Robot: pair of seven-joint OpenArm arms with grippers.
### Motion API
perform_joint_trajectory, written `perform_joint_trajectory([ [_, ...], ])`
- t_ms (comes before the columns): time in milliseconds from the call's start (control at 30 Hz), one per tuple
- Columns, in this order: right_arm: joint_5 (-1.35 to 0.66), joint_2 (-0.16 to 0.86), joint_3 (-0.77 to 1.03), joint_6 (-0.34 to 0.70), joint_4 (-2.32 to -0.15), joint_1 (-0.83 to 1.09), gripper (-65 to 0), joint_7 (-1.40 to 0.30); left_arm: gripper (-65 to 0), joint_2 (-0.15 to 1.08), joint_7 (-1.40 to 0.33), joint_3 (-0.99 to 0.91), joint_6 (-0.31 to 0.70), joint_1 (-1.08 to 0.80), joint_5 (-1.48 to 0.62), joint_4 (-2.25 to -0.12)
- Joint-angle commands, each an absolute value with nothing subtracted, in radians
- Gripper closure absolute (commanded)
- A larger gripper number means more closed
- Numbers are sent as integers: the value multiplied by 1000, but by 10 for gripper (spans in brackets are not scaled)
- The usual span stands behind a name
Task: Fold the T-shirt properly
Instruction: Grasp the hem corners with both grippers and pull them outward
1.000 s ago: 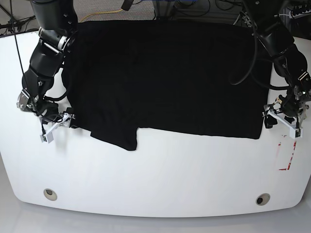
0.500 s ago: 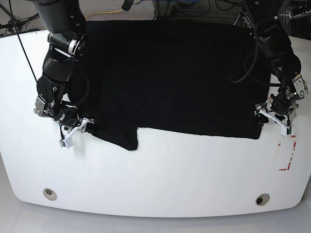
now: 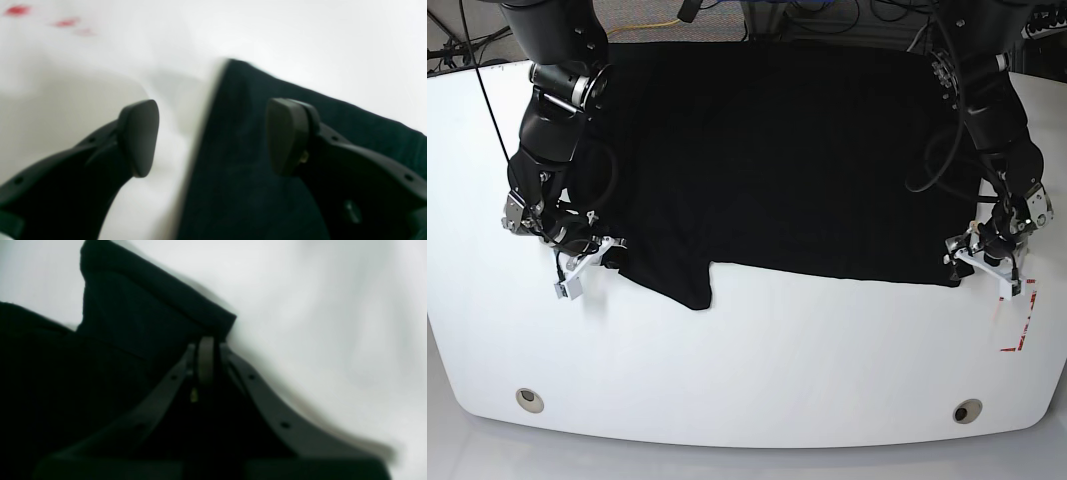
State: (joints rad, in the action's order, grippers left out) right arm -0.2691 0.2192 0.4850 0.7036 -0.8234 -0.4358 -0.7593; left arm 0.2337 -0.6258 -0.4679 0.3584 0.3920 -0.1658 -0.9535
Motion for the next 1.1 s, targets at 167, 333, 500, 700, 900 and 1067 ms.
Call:
perform_joint_trajectory([
  [167,-248,226,484,698,-911,-435,0,-783,-457,243,-516,-397,367,461,-180,-831],
  [333,-246,226,484,698,-969,-427,0,-806,-272,242,-516,-363,369,464,-182,-828],
  [500,-246,231,483,698,-978,-430,0,-814,-32,242,-519,-361,371,469,-180,-829],
  [700,-246,234,481,698,-1067,-426,0,-816,0,242,-521,-367,383,481,-185,-865],
  [900,-245,249,481,698,-1190,-426,0,-878,0,240,-581,-369,452,479,-185,-1029],
  [1067,-246,257,481,698,-1287,-406,0,-932,0,237,-671,-371,492,461,-186,-1153],
])
